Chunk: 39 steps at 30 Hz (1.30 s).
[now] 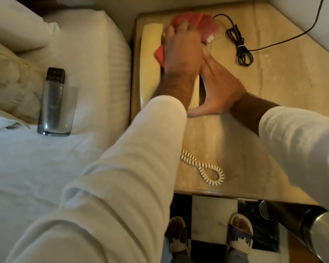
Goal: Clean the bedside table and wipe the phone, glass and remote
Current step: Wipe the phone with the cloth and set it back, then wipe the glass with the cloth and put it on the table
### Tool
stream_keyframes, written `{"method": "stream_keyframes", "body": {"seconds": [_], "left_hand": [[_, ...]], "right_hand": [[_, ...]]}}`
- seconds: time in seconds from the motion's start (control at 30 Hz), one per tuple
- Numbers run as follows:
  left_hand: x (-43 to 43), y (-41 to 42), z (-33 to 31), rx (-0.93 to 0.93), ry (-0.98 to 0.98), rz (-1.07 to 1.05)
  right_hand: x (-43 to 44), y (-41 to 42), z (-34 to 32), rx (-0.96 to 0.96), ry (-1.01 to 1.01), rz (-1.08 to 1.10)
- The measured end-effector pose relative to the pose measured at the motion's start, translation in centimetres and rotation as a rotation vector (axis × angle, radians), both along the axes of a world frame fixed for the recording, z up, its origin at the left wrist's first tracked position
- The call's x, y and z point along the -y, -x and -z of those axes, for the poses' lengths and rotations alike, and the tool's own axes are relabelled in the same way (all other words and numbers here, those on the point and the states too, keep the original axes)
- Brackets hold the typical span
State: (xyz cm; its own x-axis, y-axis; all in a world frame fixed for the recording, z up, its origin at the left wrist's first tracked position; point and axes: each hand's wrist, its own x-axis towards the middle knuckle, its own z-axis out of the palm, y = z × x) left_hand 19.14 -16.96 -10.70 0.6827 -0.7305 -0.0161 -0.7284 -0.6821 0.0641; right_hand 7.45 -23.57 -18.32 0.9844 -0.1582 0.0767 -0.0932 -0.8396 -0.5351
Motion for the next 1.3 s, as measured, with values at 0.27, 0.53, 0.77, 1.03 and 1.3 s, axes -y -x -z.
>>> {"method": "stream_keyframes", "body": {"seconds": [0.27,0.53,0.77,1.03,1.3], "left_hand": [[-6.8,7.4,0.9,-0.171,0.14,-0.139],[-13.2,14.0,1.4,-0.349,0.309,-0.298],[-14.0,17.7,1.6,-0.172,0.303,-0.295],[-16.2,17.7,1.7,-0.232,0.127,-0.177],[-23.9,1.4,-2.5,0.156,0.153,-0.656]], "right_hand": [[0.3,-0.2,0.3,0.035,0.0,-0.02],[-0.2,0.0,-0.6,-0.02,0.078,-0.022],[-6.2,13.4,-0.5,-0.176,0.221,0.382],[-8.6,15.9,0.6,-0.281,0.344,0.433],[-8.4,16.3,0.8,-0.245,0.343,0.461]]}}
